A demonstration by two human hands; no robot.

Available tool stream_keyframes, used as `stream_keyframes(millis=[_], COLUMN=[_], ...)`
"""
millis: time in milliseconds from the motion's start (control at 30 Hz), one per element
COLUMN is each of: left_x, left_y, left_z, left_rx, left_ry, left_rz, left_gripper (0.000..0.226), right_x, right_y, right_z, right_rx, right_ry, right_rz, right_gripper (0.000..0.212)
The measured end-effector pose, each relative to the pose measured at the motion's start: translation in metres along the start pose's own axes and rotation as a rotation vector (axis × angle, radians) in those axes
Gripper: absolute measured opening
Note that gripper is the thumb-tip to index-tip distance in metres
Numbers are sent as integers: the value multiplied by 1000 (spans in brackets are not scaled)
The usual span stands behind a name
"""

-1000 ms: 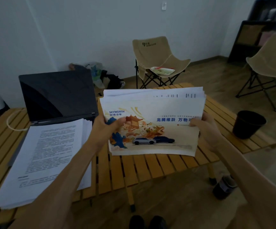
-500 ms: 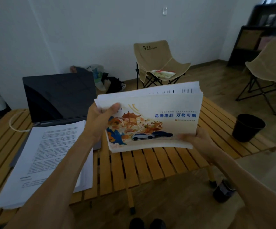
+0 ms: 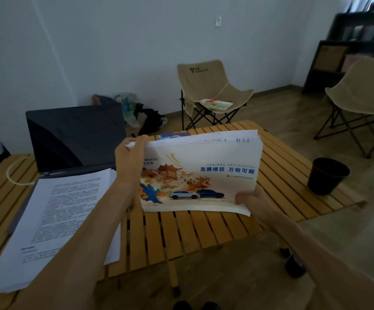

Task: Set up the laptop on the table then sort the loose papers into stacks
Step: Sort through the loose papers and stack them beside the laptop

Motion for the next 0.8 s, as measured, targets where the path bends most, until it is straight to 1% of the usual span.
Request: stream_keyframes(millis=[33, 67, 100, 133, 167, 200, 233, 267, 300, 367, 433, 500, 567, 700, 800], left_x=[-1, -8, -21, -38, -55, -68, -77, -83, -88, -96, -98, -103, -112, -112, -105], left_y=[-10, -27, -47, -63, -70, -69, -63, -56, -53, -51, -52, -48, -47, -35, -36], left_z=[4, 6, 1, -16, -40, -66, -89, -108, -123, -146, -159, -172, -179, -190, -192], left_rx=[110, 279, 468, 644, 797, 928, 1046, 1146, 1227, 1300, 1324, 1406, 1427, 1536, 1565], left_ry=[-72, -163, -234, -217, -104, 59, 207, 283, 292, 295, 332, 348, 336, 390, 369], left_rz=[-72, -219, -429, -638, -774, -803, -763, -753, -801, -913, -942, -1007, -1074, -1012, -990], left_gripper=[21, 19, 19, 23, 31, 42, 55, 66, 71, 73, 74, 67, 62, 74, 73], right_x=[1, 3, 3, 3, 3, 3, 2, 2, 2, 2, 1, 2, 2, 5, 7], right_y=[0, 1, 2, 2, 1, 1, 1, 2, 2, 4, 6, 8, 14, 12, 11], right_z=[1, 1, 0, -2, -3, -4, -5, -6, -4, -3, -3, -3, -4, -1, -1], right_rx=[-1, 2, 8, 9, 8, 3, 1, 0, -2, 14, 31, 34, 35, 15, -1], right_ry=[-11, -16, -14, -7, 1, 8, 13, 16, 16, 30, 48, 52, 59, 41, 32], right_rz=[7, 18, 27, 28, 28, 25, 20, 16, 13, 7, -1, 3, 30, 35, 34], right_gripper=[48, 46, 46, 48, 49, 51, 51, 51, 51, 48, 45, 51, 52, 40, 43])
Point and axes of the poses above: each hand's wrist, its own x-axis towards the middle knuckle, its own z-axis out of the back of the hand, y = z × x, the point moved 8 cm from there along x, towards the middle knuckle, and after that the axes turned 15 degrees about z, right-handed, at the moved point
